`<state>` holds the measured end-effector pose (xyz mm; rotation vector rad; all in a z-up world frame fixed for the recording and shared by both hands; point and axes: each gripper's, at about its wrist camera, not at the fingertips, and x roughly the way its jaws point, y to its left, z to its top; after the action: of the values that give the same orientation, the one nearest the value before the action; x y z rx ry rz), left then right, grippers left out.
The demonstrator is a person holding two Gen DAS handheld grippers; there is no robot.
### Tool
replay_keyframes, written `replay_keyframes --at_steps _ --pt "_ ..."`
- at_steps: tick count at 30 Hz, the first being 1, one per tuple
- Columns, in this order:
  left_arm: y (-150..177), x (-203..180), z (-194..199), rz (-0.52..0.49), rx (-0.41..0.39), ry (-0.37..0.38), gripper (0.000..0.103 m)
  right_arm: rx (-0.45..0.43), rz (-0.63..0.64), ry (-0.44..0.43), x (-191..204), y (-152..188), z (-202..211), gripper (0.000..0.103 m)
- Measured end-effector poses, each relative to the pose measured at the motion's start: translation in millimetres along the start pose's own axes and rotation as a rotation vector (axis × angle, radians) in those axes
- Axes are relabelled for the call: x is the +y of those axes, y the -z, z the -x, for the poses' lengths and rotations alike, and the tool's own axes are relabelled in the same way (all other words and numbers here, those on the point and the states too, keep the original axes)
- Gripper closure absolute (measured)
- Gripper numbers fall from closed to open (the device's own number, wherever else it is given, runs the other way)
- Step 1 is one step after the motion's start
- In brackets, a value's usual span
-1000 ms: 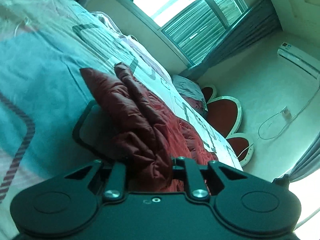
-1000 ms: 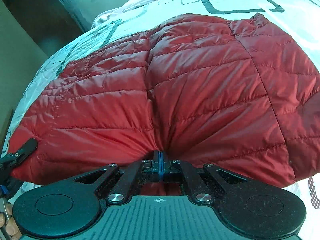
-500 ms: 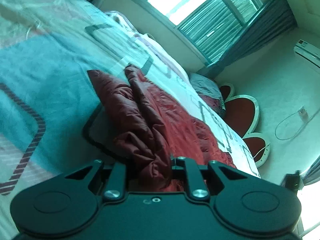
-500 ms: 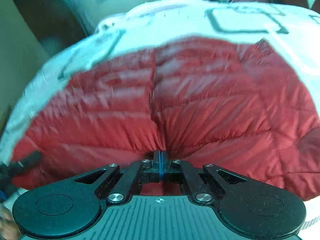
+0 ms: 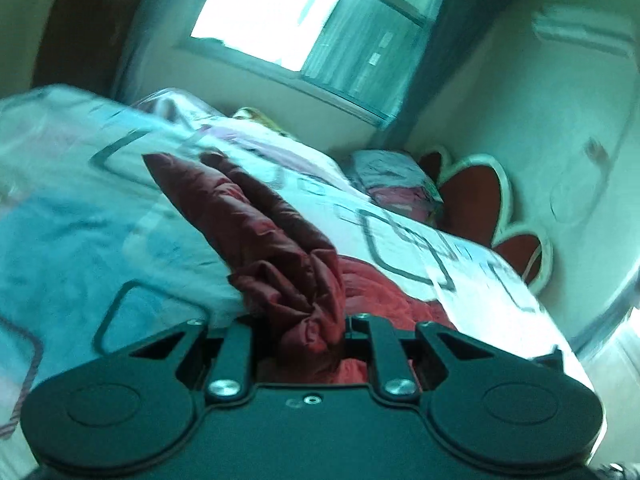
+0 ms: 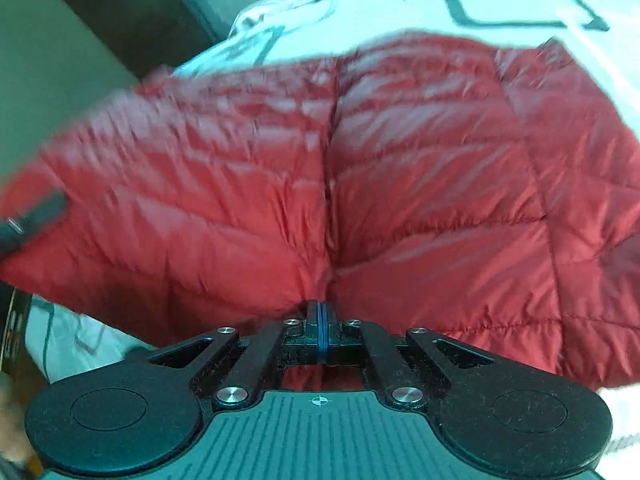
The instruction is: Fold large clothes
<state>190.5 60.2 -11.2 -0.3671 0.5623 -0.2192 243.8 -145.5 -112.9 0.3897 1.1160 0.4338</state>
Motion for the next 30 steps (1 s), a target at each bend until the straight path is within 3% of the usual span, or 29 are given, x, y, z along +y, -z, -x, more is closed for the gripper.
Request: replay_keyframes --at_steps 4,7,11,16,19,20,21,22,24,26,28,29,30 --pt "2 -48 -8 -0.099 -0.01 0.016 0.087 0.014 -0.043 -0.088 -19 -9 0 0.103" --pt "2 -77 -19 -0.137 0.0 0.037 0.087 -0.065 -0.092 -0.142 -41 -17 28 0.103" --pt "10 -111 -37 -0.191 0.04 0.076 0.087 -0.162 -0.14 -0.115 -79 -23 69 0.103" --pt "30 -149 -78 -0.249 0.149 0.143 0.085 -0.261 -0.227 -0.041 -131 -20 115 0.103" --pt "51 -165 -110 -0.247 0.259 0.186 0.075 -0.284 -0.277 0.002 -157 -12 132 0.103" --pt "59 -169 -124 -0.245 0.314 0.197 0.066 -0.29 -0.295 0.012 -166 -9 138 0.103" --pt "67 -172 -135 -0.241 0.359 0.209 0.051 -0.299 -0.314 0.019 -172 -8 146 0.103" --pt "74 -174 -145 -0.234 0.402 0.235 0.044 -0.309 -0.331 0.022 -179 -6 151 0.103" --pt "80 -179 -150 -0.233 0.428 0.245 0.037 -0.33 -0.369 0.038 -191 -4 161 0.103" --pt "74 -180 -143 -0.225 0.439 0.304 0.036 -0.35 -0.403 0.063 -200 -4 169 0.102" --pt "59 -175 -130 -0.181 0.438 0.35 0.035 -0.377 -0.409 0.052 -203 -3 182 0.062" --pt "52 -169 -121 -0.156 0.426 0.372 0.034 -0.417 -0.401 0.047 -202 -3 188 0.024" --pt "42 -161 -112 -0.13 0.399 0.384 0.034 -0.444 -0.376 0.027 -201 -8 190 0.022"
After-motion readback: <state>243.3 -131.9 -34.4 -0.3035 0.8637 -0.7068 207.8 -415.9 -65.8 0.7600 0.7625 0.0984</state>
